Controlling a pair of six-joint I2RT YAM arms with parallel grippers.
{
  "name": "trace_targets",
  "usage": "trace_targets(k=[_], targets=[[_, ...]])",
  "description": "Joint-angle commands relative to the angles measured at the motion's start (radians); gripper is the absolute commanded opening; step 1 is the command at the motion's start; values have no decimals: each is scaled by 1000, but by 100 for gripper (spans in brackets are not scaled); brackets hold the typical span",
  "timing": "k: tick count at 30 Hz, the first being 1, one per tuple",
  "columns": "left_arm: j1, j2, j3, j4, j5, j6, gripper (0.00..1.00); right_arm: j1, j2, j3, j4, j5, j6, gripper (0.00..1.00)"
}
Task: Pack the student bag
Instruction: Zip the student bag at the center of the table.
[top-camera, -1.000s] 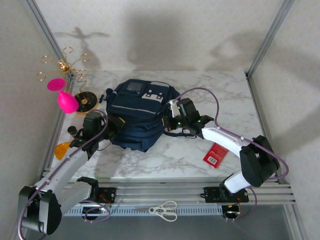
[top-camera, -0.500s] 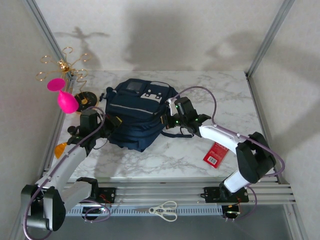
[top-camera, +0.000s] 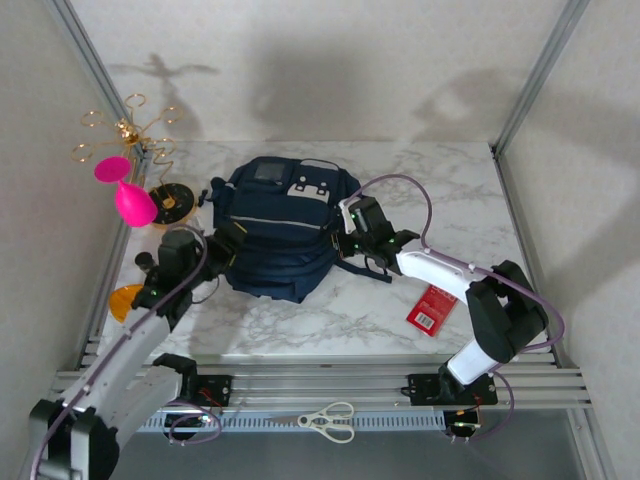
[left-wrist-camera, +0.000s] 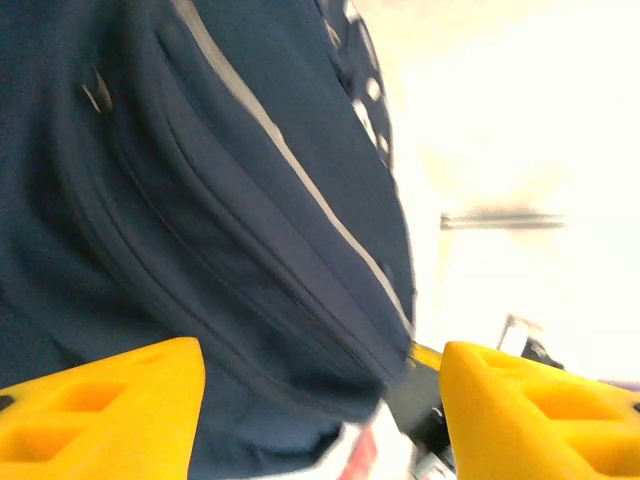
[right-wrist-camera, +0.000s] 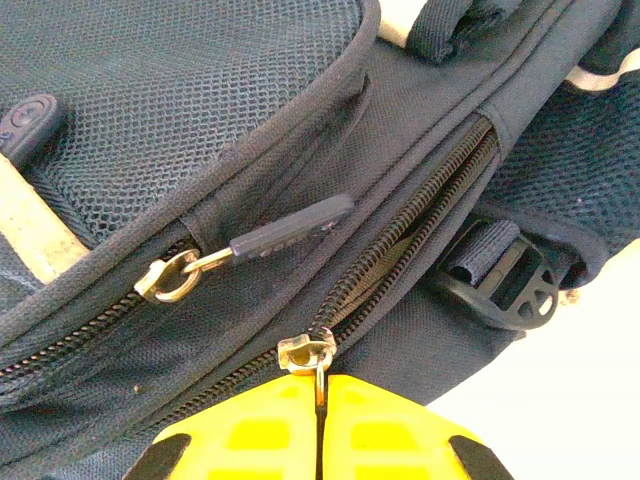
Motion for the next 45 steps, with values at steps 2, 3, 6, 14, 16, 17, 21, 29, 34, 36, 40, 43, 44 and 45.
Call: trace_targets(k=[2,3,6,14,16,17,21,29,34,36,40,43,44,45], targets=[[-154,-18,-90,124,-196,-243,63,25,-4,-13,31,11,2,0],[-203,4,-91,149,-227,-273,63,27,0,-13,33,9,-2,0],[-309,97,-60,222,-316,-321,62,27,7,-16,33,19,0,0],[-474,385,81,239,-518,-431,52,27,11,-12,34,16,-3,0],[-482,413,84,265,-577,-442,47,27,7,-16,32,27,-9,0],[-482,422,89,263,-589,-446,45,26,4,-18,30,34,-15,0],[-478,443,115,206,-659,-429,20,27,-11,-19,30,101,-71,0],[-367,330,39,125,-647,-357,0,13,18,24,28,212,-195,0],[-273,229,-10,64,-579,-228,0,-53,0,28,60,145,-237,0],[-220,210,-26,44,-524,-183,0,-71,4,34,64,126,-258,0],[-115,176,-65,39,-437,-127,0,-91,26,55,51,140,-281,0],[-59,152,-75,39,-383,-84,0,-111,51,72,48,156,-286,0],[-43,149,-72,27,-371,-72,0,-122,62,78,49,154,-280,0],[-26,150,-72,34,-350,-58,0,-136,75,85,46,145,-272,0]])
